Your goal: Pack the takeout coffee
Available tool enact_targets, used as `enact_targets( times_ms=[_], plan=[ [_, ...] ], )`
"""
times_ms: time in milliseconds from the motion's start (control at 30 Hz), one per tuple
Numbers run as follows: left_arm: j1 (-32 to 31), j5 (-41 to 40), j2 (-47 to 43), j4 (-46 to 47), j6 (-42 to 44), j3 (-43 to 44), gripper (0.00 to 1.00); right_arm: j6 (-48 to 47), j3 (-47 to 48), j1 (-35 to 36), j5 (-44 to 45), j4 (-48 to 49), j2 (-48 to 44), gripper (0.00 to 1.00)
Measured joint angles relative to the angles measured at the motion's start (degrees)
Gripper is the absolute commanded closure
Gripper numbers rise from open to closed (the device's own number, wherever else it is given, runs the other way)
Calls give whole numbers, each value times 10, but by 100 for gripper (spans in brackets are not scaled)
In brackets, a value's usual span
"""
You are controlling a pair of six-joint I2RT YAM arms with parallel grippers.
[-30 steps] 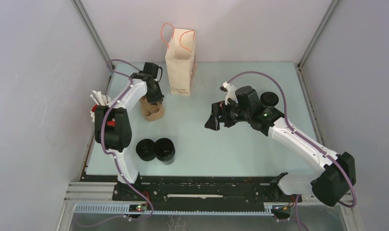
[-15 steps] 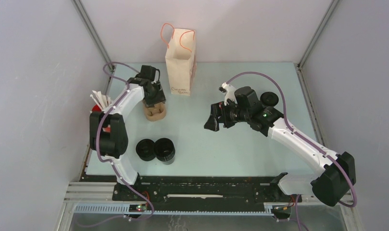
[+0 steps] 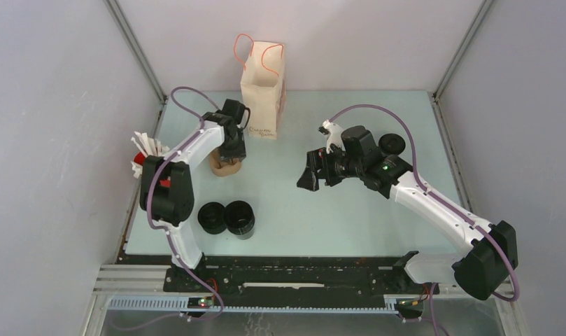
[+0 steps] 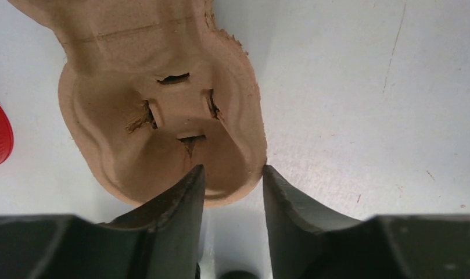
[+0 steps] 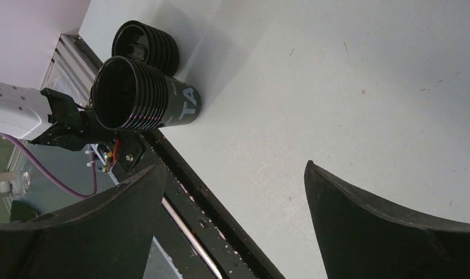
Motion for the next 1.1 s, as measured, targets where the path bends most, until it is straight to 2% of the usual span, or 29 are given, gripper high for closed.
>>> enact_targets(
  times_ms=[467,600,733,1100],
  plan=[
    [-1,1,31,-10,1,32,59,0,0,4,-1,0,0,2],
    [-1,3,37,-9,0,32,69,0,0,4,0,0,0,2],
    [-1,6,37,-9,0,32,73,0,0,4,0,0,0,2],
    [12,38,37,-9,0,32,73,0,0,5,-1,0,0,2]
  ],
)
